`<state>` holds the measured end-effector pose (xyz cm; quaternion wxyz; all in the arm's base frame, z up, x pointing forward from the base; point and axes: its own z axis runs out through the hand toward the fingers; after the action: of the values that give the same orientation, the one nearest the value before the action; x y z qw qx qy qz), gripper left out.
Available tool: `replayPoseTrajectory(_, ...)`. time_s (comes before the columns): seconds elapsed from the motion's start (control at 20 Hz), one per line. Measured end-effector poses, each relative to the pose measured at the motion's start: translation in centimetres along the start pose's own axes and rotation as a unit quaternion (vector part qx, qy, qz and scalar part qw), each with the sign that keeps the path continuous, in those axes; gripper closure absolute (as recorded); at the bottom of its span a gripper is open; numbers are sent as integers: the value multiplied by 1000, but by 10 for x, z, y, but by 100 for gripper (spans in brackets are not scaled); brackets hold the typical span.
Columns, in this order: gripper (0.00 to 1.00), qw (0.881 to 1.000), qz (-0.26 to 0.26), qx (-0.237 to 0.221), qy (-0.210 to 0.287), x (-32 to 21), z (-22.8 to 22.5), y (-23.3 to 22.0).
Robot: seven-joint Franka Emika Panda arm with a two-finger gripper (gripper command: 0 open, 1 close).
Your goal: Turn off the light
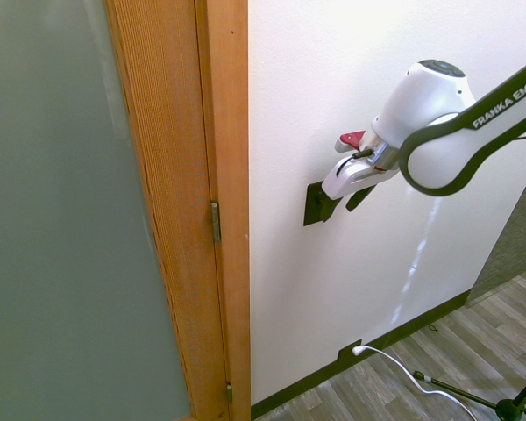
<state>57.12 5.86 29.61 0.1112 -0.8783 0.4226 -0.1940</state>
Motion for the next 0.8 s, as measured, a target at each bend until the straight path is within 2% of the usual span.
replayPoseTrajectory(0.05,0,1000,7,11,11,-3,4,-1)
replayPoseTrajectory(0.1,100,999,14,20,22,-5,7,-2)
replayPoseTrajectory(0.35,100,997,38,51,54,-8,5,-1)
replayPoseTrajectory(0.8,100,994,48,71,64,-9,0,-3)
